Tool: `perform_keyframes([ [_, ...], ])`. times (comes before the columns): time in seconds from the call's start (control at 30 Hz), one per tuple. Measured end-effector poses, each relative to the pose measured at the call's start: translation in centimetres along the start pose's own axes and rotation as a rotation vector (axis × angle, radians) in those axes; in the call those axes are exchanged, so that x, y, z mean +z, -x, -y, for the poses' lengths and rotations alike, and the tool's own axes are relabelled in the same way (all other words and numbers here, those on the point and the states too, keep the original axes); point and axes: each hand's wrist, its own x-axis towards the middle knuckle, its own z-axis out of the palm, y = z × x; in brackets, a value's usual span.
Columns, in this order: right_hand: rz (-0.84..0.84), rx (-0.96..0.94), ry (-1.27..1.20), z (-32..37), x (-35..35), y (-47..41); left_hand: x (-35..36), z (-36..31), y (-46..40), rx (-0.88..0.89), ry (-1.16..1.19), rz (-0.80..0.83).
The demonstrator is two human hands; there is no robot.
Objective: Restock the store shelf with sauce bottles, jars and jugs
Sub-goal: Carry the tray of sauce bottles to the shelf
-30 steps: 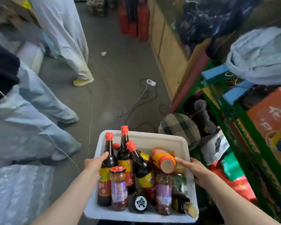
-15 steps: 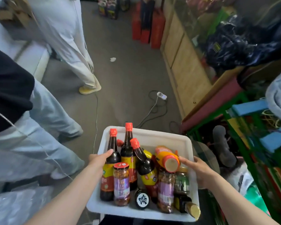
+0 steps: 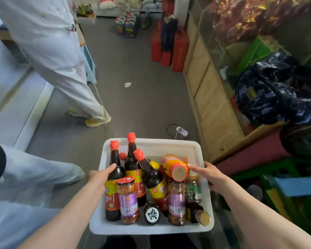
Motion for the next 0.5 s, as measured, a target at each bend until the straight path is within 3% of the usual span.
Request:
perform_keyframes([
  [0.17,0.023,-0.004,0.075,7.9,-2.7,-6.3,4.5,-6.8,-1.3,-0.005,-0.003,-0.053],
  [0.5,-0.018,-0.005,0.111,23.4,-4.5,-20.2,13.9,-22.6,-10.2,-0.004,0.032,0.019],
])
